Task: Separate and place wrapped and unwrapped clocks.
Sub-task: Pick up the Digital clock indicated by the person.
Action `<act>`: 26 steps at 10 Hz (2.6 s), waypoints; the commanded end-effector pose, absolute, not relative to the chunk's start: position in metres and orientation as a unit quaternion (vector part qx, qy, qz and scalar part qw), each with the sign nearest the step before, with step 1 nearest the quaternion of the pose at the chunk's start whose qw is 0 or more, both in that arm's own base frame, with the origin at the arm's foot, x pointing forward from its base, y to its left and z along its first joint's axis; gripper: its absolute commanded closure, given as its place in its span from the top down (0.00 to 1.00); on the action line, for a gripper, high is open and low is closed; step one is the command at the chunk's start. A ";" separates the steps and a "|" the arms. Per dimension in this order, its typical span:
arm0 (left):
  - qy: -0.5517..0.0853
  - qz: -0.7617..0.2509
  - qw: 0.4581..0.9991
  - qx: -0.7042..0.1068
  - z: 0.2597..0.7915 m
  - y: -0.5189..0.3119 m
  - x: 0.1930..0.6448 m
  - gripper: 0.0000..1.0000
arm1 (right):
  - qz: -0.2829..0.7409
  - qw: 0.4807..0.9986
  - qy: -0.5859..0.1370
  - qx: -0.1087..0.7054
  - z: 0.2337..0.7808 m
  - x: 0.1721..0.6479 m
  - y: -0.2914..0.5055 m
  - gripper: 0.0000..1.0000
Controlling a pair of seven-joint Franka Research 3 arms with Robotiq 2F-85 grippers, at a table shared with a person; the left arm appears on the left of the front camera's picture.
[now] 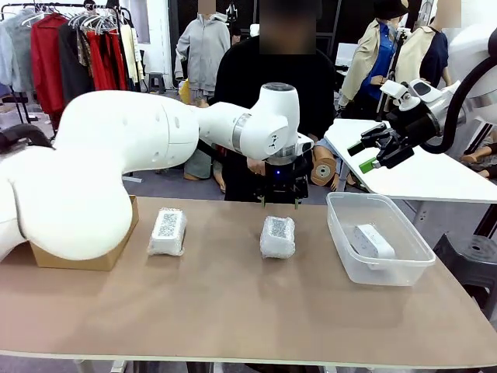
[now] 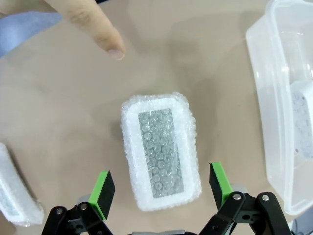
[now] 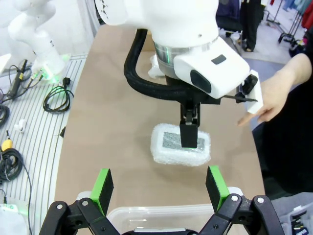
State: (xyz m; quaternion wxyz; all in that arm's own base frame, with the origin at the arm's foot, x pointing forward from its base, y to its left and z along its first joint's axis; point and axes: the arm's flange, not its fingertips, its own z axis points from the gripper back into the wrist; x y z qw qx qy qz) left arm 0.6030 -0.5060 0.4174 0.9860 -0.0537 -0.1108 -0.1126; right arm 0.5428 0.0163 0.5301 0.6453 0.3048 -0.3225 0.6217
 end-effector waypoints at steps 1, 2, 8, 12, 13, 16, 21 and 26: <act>-0.110 -0.096 0.989 -0.031 0.422 -0.526 0.622 1.00 | 0.623 0.645 -0.324 0.303 0.533 0.542 0.017 1.00; -0.105 -0.097 0.989 -0.027 0.414 -0.533 0.623 1.00 | 0.623 0.645 -0.324 0.303 0.533 0.542 0.017 1.00; -0.096 -0.075 0.992 0.003 0.392 -0.543 0.629 1.00 | 0.623 0.645 -0.324 0.303 0.533 0.542 0.017 1.00; -0.075 -0.068 0.995 -0.013 0.377 -0.543 0.628 1.00 | 0.623 0.645 -0.324 0.303 0.533 0.542 0.017 1.00; -0.071 -0.067 0.995 -0.015 0.375 -0.543 0.629 1.00 | 0.623 0.645 -0.324 0.303 0.533 0.542 0.017 1.00; -0.060 -0.060 0.996 -0.021 0.369 -0.541 0.630 1.00 | 0.623 0.645 -0.324 0.303 0.533 0.542 0.017 1.00; -0.030 -0.058 0.998 -0.027 0.355 -0.541 0.630 1.00 | 0.623 0.645 -0.324 0.303 0.533 0.542 0.017 1.00; -0.006 -0.055 0.998 -0.021 0.334 -0.535 0.636 1.00 | 0.623 0.645 -0.324 0.303 0.533 0.542 0.017 1.00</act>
